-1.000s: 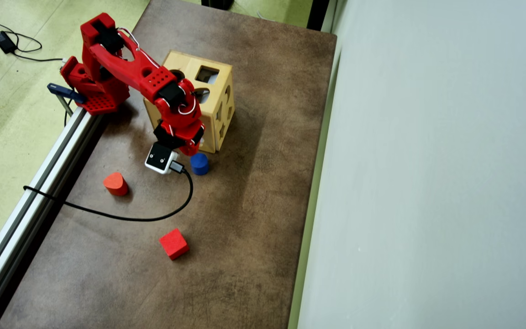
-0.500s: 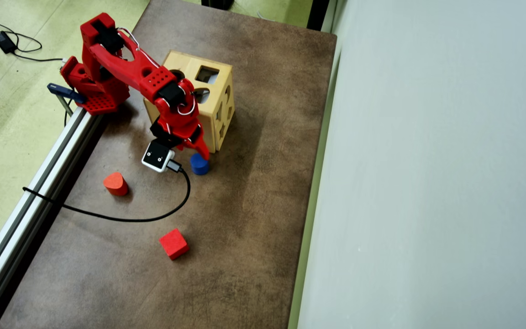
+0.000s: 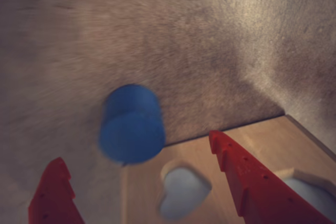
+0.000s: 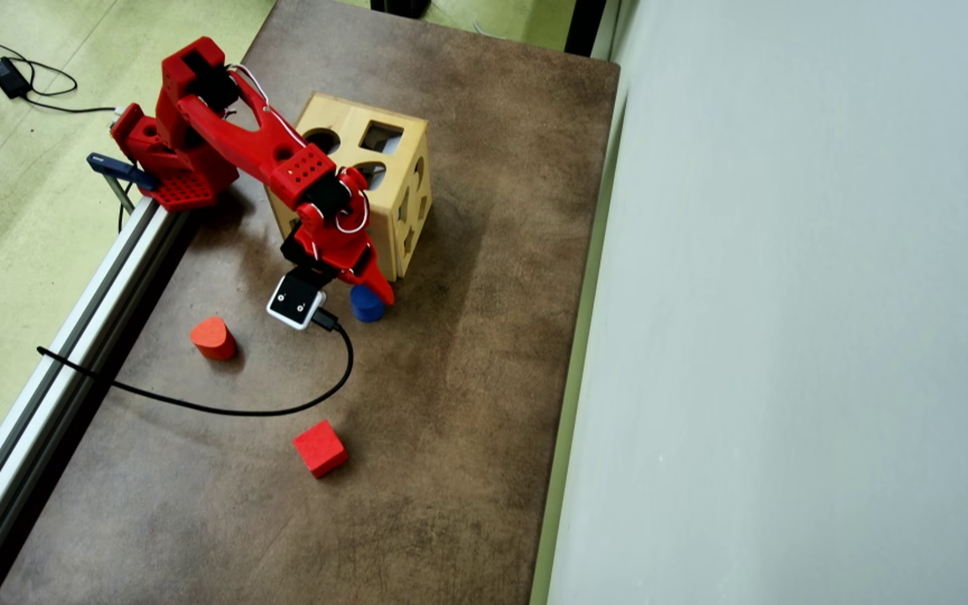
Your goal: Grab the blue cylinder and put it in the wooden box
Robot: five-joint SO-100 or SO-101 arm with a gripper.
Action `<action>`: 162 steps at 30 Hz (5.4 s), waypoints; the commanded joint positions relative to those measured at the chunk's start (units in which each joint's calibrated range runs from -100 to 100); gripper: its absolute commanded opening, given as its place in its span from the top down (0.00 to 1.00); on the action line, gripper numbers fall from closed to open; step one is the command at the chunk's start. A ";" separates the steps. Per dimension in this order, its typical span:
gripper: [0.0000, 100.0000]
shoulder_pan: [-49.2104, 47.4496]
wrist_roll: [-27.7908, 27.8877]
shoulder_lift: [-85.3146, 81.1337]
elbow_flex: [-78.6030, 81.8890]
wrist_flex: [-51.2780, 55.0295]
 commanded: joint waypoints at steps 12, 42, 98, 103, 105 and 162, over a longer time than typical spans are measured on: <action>0.59 -0.54 0.24 9.36 -11.10 -0.39; 0.60 -4.92 -0.20 13.78 -11.90 -0.47; 0.75 -4.10 -1.61 12.84 -11.64 4.92; 0.75 -3.96 -1.61 12.84 -11.73 4.92; 0.75 -3.96 -1.66 12.84 -11.81 4.68; 0.59 4.59 -1.03 9.44 -17.27 4.28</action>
